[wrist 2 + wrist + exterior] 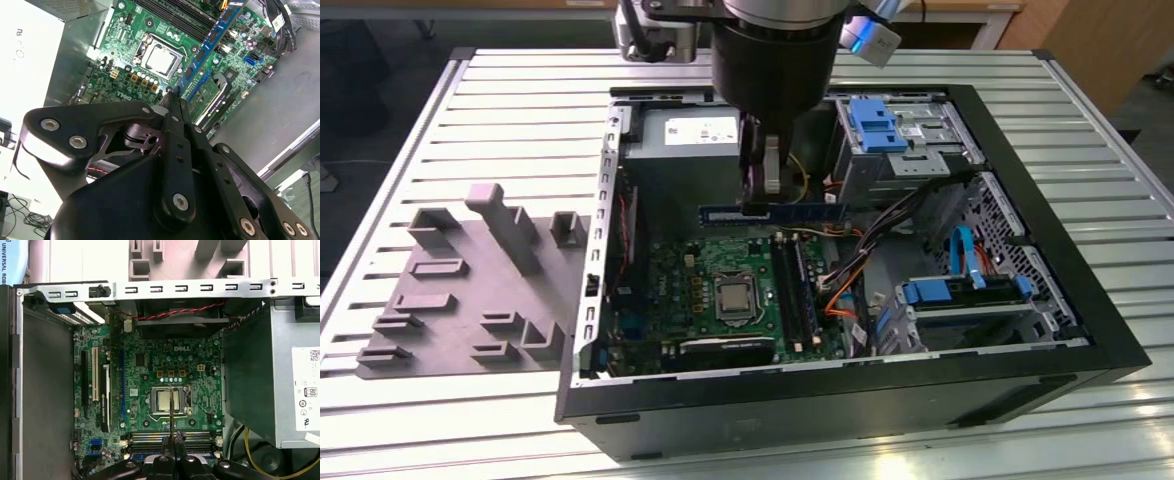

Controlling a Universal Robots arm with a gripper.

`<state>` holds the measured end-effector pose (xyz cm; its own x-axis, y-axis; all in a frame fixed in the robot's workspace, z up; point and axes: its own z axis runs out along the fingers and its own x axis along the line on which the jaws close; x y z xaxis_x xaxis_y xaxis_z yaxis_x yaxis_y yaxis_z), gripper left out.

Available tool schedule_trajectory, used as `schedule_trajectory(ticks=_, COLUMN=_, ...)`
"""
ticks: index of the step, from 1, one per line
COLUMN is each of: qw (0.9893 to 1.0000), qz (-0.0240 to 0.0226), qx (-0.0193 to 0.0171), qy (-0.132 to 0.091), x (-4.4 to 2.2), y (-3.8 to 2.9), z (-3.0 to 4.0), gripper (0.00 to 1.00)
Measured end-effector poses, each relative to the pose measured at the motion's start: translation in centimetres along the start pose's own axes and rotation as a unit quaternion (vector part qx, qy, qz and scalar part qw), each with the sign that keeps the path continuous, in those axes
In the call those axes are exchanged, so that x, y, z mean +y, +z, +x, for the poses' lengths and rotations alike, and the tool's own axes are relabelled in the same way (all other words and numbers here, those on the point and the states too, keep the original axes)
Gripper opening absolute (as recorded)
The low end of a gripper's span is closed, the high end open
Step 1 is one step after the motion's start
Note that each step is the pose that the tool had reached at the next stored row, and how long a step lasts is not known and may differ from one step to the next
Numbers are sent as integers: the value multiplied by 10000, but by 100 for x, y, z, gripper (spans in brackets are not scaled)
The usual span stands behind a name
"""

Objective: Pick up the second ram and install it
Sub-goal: 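Pick up the second ram and move it above second insertion slot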

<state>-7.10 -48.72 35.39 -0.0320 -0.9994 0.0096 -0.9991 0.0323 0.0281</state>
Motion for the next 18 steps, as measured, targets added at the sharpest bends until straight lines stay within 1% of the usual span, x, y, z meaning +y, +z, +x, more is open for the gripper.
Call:
schedule_trajectory(ticks=6, qw=10000, qz=0, qx=1, qy=0, x=2, y=39, z=0, gripper=11)
schedule_trajectory(ticks=18, qw=10000, qz=0, qx=2, qy=0, x=11, y=94, z=-1, gripper=11)
